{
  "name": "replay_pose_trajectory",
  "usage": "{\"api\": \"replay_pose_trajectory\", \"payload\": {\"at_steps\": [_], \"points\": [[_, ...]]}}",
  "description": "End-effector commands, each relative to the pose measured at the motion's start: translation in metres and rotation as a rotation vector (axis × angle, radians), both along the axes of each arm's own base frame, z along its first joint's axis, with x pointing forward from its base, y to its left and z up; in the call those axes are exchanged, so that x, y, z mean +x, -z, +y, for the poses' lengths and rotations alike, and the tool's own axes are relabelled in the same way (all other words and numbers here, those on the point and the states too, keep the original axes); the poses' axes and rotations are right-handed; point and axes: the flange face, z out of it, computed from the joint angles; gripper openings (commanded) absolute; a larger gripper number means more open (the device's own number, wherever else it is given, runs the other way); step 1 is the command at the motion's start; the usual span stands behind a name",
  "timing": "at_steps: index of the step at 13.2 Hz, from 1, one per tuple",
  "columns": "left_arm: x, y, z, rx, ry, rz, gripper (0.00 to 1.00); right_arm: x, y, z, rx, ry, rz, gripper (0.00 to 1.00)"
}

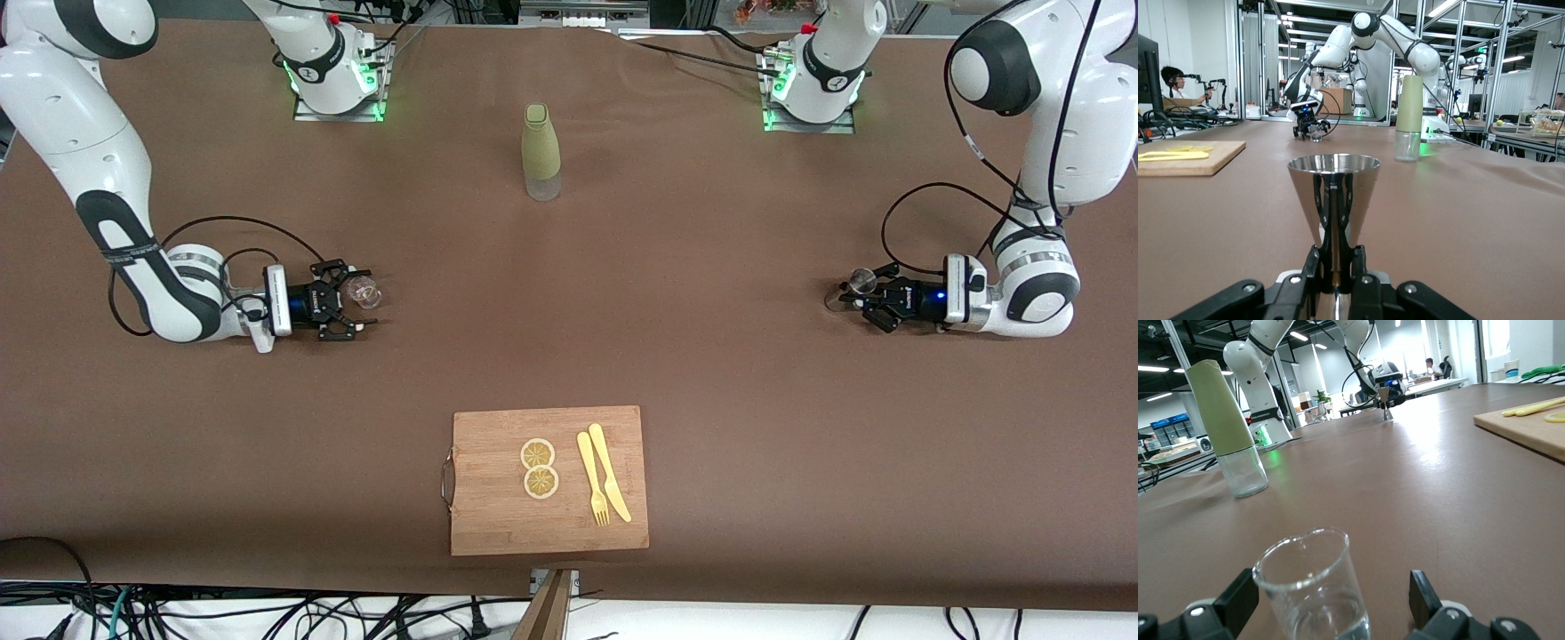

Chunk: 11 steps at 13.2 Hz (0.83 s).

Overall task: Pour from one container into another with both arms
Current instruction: 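Lower the cup with the right gripper while the left gripper lowers the jigger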

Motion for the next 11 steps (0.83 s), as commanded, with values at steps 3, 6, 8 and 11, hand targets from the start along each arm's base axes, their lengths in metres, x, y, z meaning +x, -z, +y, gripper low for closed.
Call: {"api": "replay_pose_trajectory", "payload": {"at_steps": [3, 6, 8, 11], "points": [[-0.007, 0.009, 0.006, 0.001, 0.028, -0.151, 0.92, 0.012, -0.039, -0.040, -0.010, -0.020, 0.036, 1.00], [0.006, -0.003, 0.009, 0.037, 0.031, -0.074, 1.00, 0.037, -0.087, -0.068, -0.104, -0.103, 0.127, 1.00], [0.025, -0.022, 0.023, 0.123, 0.042, 0.044, 1.00, 0.054, -0.118, -0.077, -0.162, -0.109, 0.200, 1.00], [0.044, -0.064, 0.044, 0.314, 0.054, 0.299, 1.00, 0.074, -0.177, -0.082, -0.299, -0.119, 0.363, 1.00]]}}
